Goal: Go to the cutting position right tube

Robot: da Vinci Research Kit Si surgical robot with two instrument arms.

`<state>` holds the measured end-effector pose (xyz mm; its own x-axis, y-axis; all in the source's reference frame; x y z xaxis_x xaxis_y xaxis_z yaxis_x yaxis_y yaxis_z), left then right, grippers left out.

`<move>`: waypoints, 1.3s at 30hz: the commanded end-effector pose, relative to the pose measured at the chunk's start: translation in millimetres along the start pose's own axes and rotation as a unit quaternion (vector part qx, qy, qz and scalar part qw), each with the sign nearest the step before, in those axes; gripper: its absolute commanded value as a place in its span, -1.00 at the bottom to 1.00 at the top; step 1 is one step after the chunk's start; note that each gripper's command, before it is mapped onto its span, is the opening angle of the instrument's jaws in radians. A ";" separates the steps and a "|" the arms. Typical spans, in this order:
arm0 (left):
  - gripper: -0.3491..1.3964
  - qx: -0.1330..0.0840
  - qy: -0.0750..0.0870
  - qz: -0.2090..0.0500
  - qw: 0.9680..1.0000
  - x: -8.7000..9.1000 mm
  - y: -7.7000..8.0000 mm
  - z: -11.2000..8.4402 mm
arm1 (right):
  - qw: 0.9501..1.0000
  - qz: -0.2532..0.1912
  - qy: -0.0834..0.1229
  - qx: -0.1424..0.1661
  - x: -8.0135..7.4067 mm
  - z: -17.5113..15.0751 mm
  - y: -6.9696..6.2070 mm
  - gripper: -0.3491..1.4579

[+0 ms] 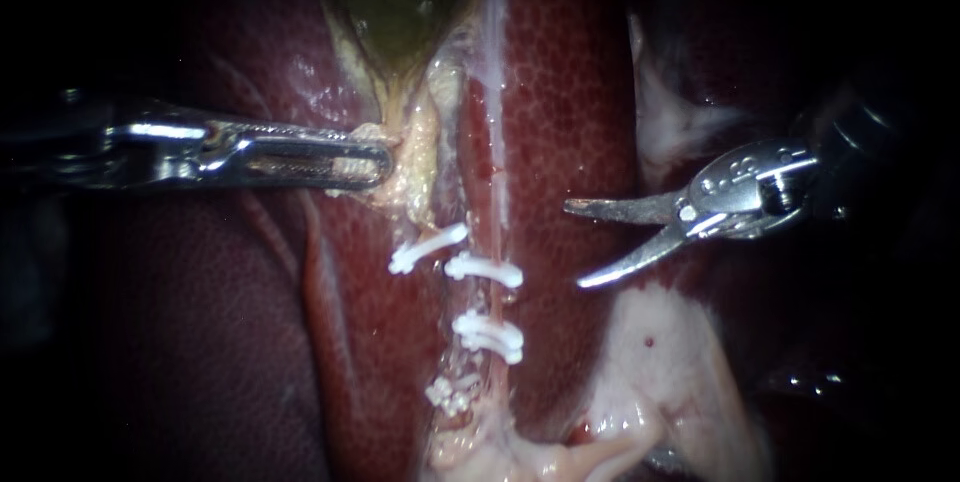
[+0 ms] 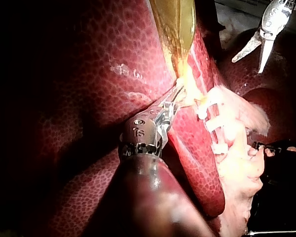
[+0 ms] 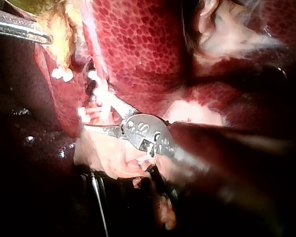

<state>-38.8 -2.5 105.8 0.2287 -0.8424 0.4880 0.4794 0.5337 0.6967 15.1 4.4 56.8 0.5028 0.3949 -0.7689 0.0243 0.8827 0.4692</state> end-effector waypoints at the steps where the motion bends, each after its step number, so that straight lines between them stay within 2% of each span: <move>1: -1.00 0.000 0.000 0.000 1.000 0.0 0.0 0.0 | 1.000 0.000 0.000 0.002 0.0 0.0 0.0 0.99; 7: -1.00 0.004 0.002 -0.001 1.000 -0.5 0.3 -1.0 | 1.000 0.000 0.000 0.001 -0.1 0.2 0.0 0.99; 13: -1.00 -0.002 0.003 -0.005 1.000 -2.3 1.1 -3.7 | 1.000 0.000 0.000 0.002 -0.1 0.3 0.0 0.99; 19: -1.00 -0.012 -0.016 -0.017 1.000 -4.7 2.1 -7.4 | 1.000 0.000 0.000 0.003 -0.1 0.4 0.0 0.99; 23: -1.00 -0.015 -0.025 -0.013 1.000 -5.8 2.4 -9.0 | 1.000 0.000 0.000 0.003 -0.1 0.5 0.0 0.97; 32: -1.00 -0.021 -0.030 -0.009 0.999 -6.5 2.8 -10.8 | 1.000 0.000 0.000 0.005 -0.1 0.6 0.0 0.97; 39: -1.00 -0.023 -0.030 -0.009 0.999 -6.5 2.9 -11.0 | 1.000 -0.002 -0.001 0.011 -0.5 1.3 -0.1 0.97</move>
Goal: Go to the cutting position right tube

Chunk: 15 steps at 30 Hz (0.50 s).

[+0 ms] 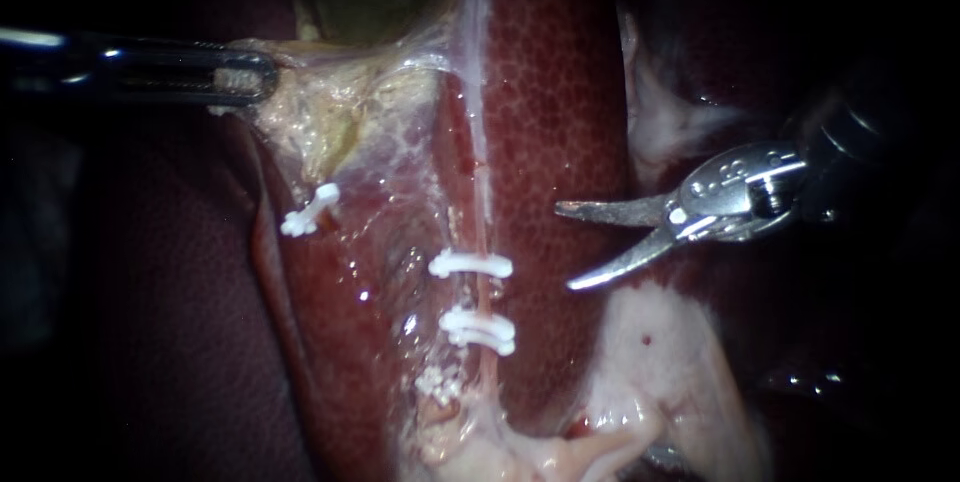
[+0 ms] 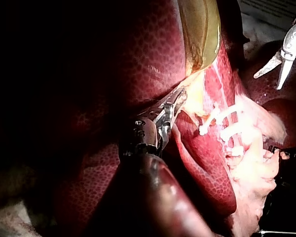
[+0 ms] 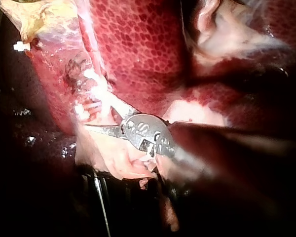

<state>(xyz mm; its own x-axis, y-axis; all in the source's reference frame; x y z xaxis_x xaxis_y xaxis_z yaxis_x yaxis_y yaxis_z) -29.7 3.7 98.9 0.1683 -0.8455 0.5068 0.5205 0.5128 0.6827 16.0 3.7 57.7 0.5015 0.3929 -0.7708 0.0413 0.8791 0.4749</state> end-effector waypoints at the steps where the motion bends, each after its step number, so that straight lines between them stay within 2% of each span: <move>1: -1.00 -0.001 0.000 0.000 1.000 0.0 0.0 0.0 | 1.000 -0.002 -0.003 0.003 -0.2 0.3 -0.1 0.97; 7: -1.00 -0.001 0.000 0.000 1.000 0.1 0.0 0.0 | 1.000 0.005 -0.024 0.016 -2.9 3.2 -0.5 0.97; 15: -1.00 -0.002 0.000 0.000 1.000 0.2 0.1 -0.1 | 0.997 0.030 -0.061 0.026 -7.7 7.1 -0.3 0.97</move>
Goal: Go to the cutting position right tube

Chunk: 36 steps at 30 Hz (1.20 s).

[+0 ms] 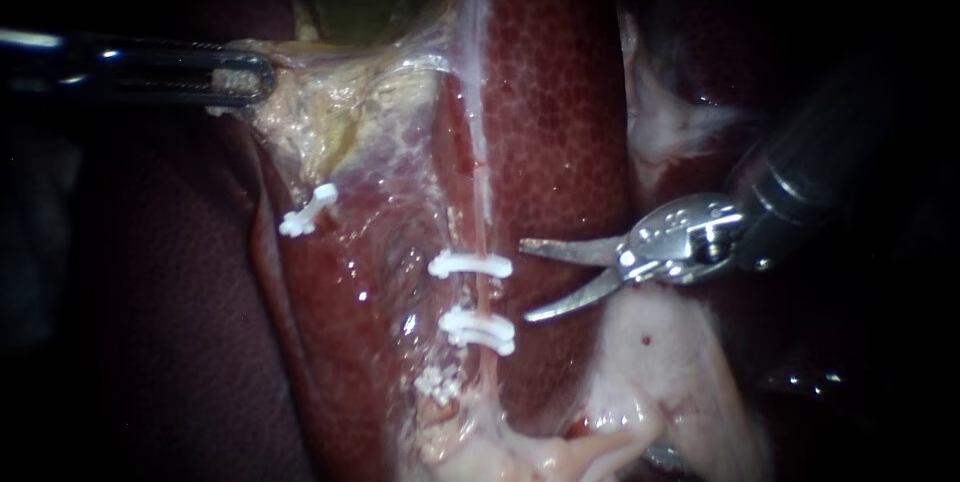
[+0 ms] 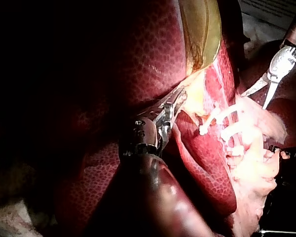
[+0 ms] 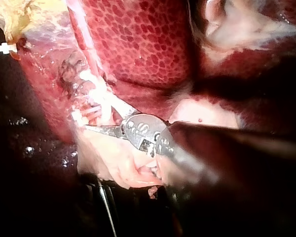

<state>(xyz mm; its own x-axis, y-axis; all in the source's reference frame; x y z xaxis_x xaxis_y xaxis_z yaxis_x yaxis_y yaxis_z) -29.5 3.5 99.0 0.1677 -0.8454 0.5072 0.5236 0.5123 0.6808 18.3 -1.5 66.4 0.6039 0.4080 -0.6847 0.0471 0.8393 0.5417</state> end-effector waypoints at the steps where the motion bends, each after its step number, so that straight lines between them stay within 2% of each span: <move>1: -1.00 0.000 0.000 0.000 1.000 0.0 0.0 0.0 | 1.000 0.004 -0.004 0.002 -0.5 0.3 0.2 0.97; 6: -1.00 0.000 0.000 0.000 1.000 0.0 0.0 0.0 | 1.000 0.017 -0.018 0.008 -2.7 2.1 0.6 0.97; 10: -1.00 -0.001 0.000 0.000 1.000 0.1 0.0 0.0 | 0.999 0.026 -0.030 0.008 -3.5 3.2 0.7 0.97; 13: -1.00 -0.001 0.000 0.000 1.000 0.1 0.0 0.0 | 0.999 0.033 -0.031 0.012 -3.9 3.7 0.8 0.97; 21: -1.00 -0.001 -0.001 0.000 1.000 0.2 0.0 0.0 | 0.998 0.041 -0.033 0.026 -4.3 5.3 0.5 0.97; 36: -1.00 -0.002 -0.001 0.000 1.000 0.3 -0.1 0.0 | 0.997 0.049 -0.025 0.048 -3.6 8.2 0.4 0.97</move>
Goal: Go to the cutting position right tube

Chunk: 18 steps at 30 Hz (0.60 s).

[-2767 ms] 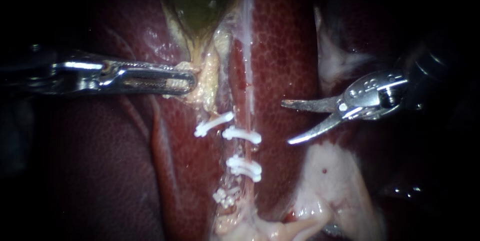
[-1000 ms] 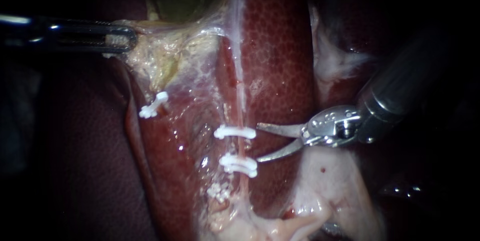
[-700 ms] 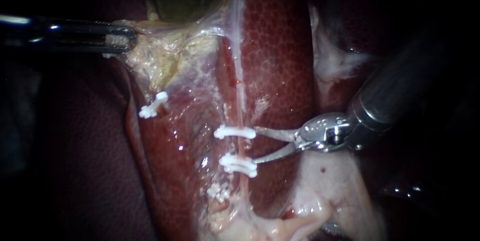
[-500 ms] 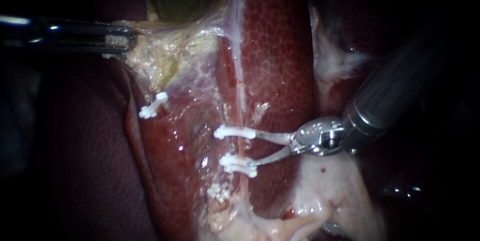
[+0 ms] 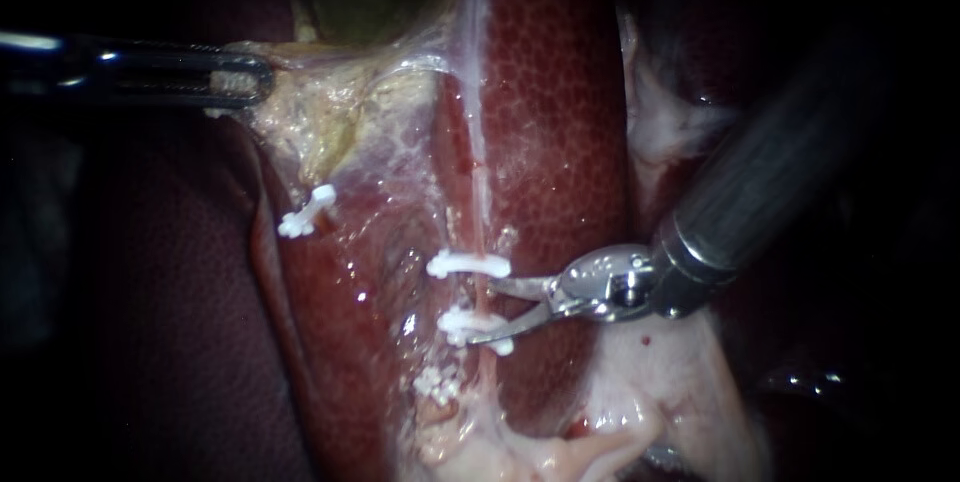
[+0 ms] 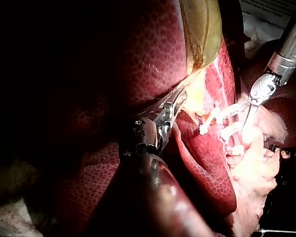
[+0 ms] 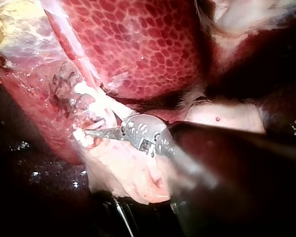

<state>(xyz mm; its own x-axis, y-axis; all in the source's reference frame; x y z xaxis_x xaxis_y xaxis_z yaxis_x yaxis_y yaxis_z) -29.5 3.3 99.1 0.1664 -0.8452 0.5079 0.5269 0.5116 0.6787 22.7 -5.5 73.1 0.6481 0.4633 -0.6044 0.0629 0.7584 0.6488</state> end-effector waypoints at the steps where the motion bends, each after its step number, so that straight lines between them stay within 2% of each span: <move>1: -1.00 0.000 0.000 0.000 1.000 0.0 0.0 0.0 | 1.000 0.002 -0.001 0.001 0.0 0.2 0.0 0.97; 8: -1.00 0.000 0.000 0.000 1.000 0.0 -0.1 0.1 | 1.000 0.008 0.005 0.016 0.3 1.2 0.3 0.97; 18: -1.00 -0.001 0.000 0.000 1.000 0.0 -0.1 0.2 | 0.996 0.030 0.038 0.079 0.7 2.3 1.2 0.97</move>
<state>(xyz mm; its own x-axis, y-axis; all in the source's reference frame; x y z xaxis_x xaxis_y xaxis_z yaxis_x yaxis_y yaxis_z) -29.7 3.3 99.1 0.1653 -0.8452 0.5082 0.5283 0.5111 0.6781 25.0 -5.3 74.6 0.5912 0.5476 -0.5922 0.1555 0.6431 0.7498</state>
